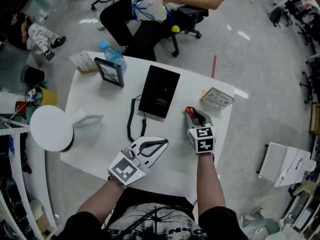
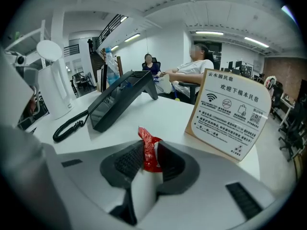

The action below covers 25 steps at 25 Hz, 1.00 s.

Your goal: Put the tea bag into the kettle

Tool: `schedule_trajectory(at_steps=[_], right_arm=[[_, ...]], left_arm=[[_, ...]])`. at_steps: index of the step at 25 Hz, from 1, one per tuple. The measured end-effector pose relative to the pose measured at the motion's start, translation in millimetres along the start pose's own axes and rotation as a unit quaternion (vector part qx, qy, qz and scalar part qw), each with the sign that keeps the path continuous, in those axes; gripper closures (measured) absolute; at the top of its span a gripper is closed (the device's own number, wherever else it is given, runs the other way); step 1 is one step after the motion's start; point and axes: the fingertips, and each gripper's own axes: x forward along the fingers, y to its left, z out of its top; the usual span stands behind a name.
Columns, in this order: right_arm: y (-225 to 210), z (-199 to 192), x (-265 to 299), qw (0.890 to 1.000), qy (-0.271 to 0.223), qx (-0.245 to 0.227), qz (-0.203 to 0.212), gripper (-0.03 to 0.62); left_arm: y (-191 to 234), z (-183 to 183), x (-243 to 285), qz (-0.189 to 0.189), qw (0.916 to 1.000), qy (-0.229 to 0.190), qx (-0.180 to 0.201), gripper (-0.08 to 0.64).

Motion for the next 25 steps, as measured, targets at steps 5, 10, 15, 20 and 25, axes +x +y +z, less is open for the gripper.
schedule_trajectory(at_steps=[5, 10, 15, 20, 25], right_arm=[[0, 3, -2, 1.000, -0.007, -0.003, 0.005, 0.552], [3, 4, -6, 1.000, -0.021, -0.003, 0.012, 0.554], [15, 15, -24, 0.999, -0.045, -0.010, 0.018, 0.554], [28, 29, -50, 0.997, -0.071, -0.016, 0.018, 0.552], [45, 51, -85, 0.994, -0.109, -0.027, 0.015, 0.552]], left_arm=[[-1, 2, -4, 0.005, 1.0000, -0.005, -0.001, 0.552], [-1, 5, -12, 0.016, 0.9998, -0.009, 0.003, 0.552], [-2, 10, -27, 0.029, 0.9994, -0.015, 0.009, 0.552], [-8, 21, -42, 0.035, 0.9988, -0.029, 0.019, 0.552], [-16, 36, -63, 0.043, 0.9975, -0.044, 0.034, 0.552]])
